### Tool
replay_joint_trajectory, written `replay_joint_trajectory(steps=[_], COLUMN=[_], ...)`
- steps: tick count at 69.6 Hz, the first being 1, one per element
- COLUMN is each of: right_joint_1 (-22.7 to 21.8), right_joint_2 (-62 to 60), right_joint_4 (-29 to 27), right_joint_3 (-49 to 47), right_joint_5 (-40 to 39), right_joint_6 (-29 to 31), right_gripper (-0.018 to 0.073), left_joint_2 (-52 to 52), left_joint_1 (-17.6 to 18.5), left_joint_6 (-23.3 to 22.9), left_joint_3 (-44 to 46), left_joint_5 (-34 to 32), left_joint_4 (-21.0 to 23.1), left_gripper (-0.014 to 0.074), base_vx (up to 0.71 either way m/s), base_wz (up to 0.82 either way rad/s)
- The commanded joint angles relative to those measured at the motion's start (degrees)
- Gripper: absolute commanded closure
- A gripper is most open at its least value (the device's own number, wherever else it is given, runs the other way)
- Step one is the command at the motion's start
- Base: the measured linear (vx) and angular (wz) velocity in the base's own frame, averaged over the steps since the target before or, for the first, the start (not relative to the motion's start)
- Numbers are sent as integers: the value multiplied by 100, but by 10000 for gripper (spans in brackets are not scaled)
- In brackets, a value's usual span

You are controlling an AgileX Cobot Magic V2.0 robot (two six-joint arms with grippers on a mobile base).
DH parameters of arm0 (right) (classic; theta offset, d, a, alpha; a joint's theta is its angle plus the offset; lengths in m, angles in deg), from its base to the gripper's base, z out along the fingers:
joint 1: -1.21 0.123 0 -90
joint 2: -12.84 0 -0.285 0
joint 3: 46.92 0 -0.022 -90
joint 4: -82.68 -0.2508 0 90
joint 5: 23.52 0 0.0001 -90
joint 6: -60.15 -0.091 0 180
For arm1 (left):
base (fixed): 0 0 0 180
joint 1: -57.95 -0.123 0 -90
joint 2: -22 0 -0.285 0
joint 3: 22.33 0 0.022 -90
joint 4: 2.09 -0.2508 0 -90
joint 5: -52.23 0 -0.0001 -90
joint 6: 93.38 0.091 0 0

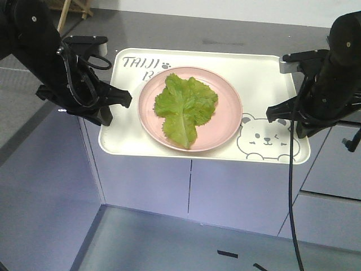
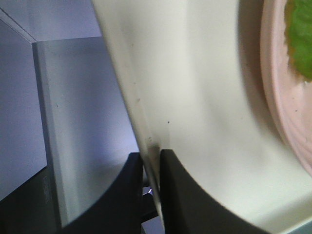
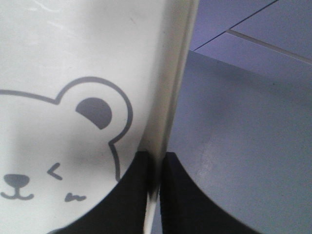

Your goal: Transfer vegetables to tray and serve

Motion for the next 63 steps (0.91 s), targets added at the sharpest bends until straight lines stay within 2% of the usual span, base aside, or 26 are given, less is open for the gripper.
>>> replay_joint_trajectory(steps=[1,63], right_joint_1=[97,97], right_joint_2=[-321,-321], right_joint_4=[-510,-510], right_joint_3=[-183,-183], right_joint_5=[-391,-386], right_joint_6=[205,205], right_gripper=[569,569], left_joint_2=[331,331], left_joint_1=[133,133], left_joint_6=[147,147], left_joint_3=[223,223], left_joint_5=[-472,-472], left_joint_4=[852,852], left_gripper=[602,602], base_vx=[-4,-3], base_wz=[-23,-14])
